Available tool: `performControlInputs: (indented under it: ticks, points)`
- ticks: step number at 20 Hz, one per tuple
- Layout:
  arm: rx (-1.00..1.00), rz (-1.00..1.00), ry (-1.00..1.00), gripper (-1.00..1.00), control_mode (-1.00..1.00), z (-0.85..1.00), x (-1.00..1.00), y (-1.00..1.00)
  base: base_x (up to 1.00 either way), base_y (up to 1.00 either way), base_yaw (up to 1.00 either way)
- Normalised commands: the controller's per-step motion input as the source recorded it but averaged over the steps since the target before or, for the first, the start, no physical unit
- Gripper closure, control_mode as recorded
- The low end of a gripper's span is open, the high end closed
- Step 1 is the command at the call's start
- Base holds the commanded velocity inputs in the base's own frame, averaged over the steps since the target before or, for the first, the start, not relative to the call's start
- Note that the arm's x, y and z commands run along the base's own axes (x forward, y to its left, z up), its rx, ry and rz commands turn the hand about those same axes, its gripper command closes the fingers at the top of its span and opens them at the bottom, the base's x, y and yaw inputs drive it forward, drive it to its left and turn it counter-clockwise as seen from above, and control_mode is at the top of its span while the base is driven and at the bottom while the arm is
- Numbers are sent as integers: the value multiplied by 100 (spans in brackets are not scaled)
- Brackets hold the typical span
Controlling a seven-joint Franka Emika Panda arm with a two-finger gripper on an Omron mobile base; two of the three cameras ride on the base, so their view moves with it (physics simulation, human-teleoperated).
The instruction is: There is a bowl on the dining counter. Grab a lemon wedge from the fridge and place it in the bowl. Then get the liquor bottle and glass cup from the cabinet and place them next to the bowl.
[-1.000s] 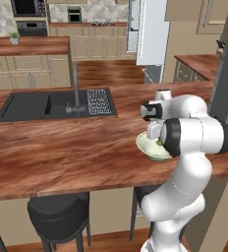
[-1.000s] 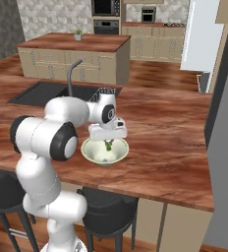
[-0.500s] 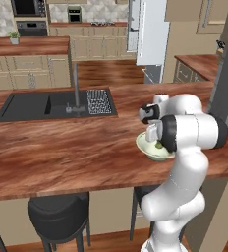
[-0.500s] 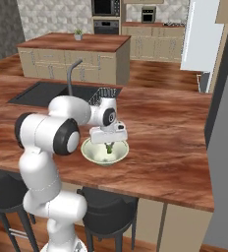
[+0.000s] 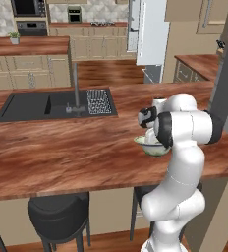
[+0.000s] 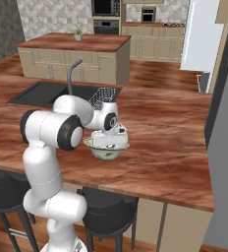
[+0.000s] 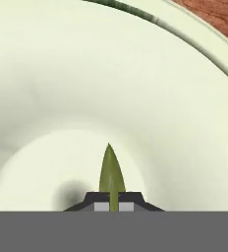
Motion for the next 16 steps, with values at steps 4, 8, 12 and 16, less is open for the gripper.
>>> performControlInputs:
  ticks: [4, 8, 12, 16]
  points:
    - [1, 3, -1, -100, -100, -11, 1, 0, 0, 0, 0]
    - [4, 0, 0, -100, -100, 0, 0, -2, 0, 0, 0]
    - [8, 0, 0, -100, -100, 33, 0, -6, 0, 0, 0]
    - [7, 0, -1, -100, -100, 67, -7, 0, 0, 0, 0]
